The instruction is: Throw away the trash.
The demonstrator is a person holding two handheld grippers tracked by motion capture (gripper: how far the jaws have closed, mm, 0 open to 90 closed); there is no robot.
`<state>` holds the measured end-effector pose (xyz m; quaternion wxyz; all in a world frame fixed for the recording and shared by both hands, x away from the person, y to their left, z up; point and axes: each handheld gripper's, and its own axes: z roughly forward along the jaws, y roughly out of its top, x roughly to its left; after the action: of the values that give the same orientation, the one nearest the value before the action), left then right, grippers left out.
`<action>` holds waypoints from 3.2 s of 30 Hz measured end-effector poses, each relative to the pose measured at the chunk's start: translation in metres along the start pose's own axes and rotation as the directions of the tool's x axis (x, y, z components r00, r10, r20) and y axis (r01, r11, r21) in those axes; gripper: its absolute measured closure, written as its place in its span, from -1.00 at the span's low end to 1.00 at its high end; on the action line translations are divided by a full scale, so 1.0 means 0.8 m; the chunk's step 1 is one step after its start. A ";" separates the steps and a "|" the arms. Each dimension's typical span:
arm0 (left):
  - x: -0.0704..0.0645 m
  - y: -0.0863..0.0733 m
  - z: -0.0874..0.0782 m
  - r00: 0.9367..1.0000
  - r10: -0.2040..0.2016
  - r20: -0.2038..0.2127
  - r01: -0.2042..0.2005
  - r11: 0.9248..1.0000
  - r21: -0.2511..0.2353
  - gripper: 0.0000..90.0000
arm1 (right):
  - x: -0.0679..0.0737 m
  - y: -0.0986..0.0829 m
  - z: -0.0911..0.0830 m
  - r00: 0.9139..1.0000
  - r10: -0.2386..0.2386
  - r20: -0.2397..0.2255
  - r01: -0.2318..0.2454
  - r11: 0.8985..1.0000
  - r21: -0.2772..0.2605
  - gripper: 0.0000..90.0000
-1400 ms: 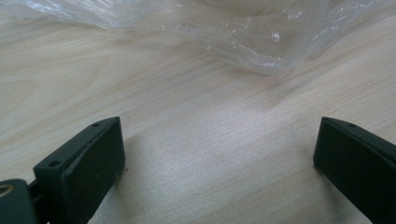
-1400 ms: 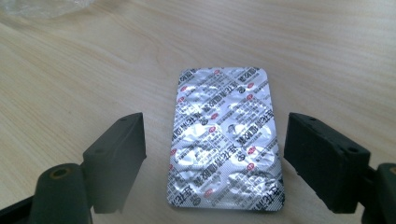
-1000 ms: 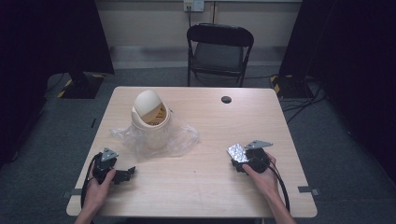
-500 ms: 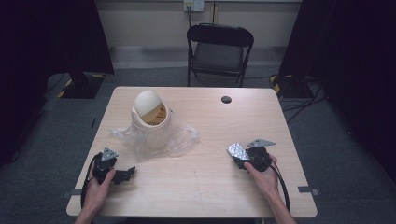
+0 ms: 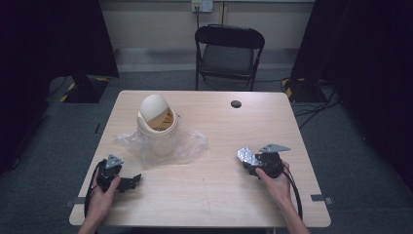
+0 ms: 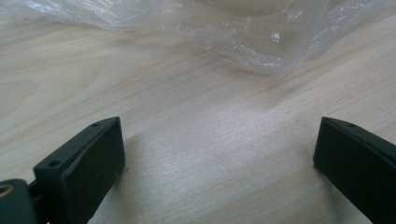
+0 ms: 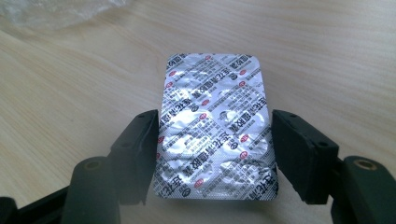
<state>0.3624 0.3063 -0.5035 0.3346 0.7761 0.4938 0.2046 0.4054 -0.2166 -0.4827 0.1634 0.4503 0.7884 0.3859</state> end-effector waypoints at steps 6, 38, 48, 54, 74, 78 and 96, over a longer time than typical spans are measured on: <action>0.000 0.000 0.000 1.000 0.000 0.000 0.000 1.000 0.000 -0.97 | 0.001 0.004 -0.001 1.000 0.004 -0.021 -0.004 1.000 -0.017 -0.23; 0.000 0.000 0.000 1.000 0.000 0.000 0.000 1.000 0.000 -0.97 | 0.048 0.063 -0.003 0.986 -0.056 -0.159 0.040 0.994 -0.102 -0.24; 0.000 0.000 0.000 1.000 0.000 0.000 0.000 1.000 0.000 -0.97 | 0.072 0.094 0.019 0.972 -0.102 -0.211 0.079 0.990 -0.113 -0.24; 0.000 0.000 0.000 1.000 0.000 0.000 0.000 1.000 0.000 -0.97 | 0.083 0.114 0.023 0.965 -0.112 -0.236 0.080 0.987 -0.139 -0.23; 0.000 0.000 0.000 1.000 0.000 0.000 0.000 1.000 0.000 -0.97 | 0.122 0.173 0.035 0.943 -0.181 -0.279 0.136 0.975 -0.173 -0.23; 0.000 0.000 0.000 1.000 0.000 0.000 0.000 1.000 0.000 -0.97 | 0.133 0.188 0.040 0.935 -0.197 -0.295 0.148 0.973 -0.180 -0.23; 0.000 0.000 0.000 1.000 0.000 0.000 0.000 1.000 0.000 -0.97 | 0.172 0.228 0.080 0.913 -0.226 -0.341 0.179 0.970 -0.163 -0.24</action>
<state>0.3624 0.3063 -0.5035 0.3345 0.7763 0.4936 0.2046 0.4760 -0.0176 -0.3743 0.0854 0.2771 0.8209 0.4920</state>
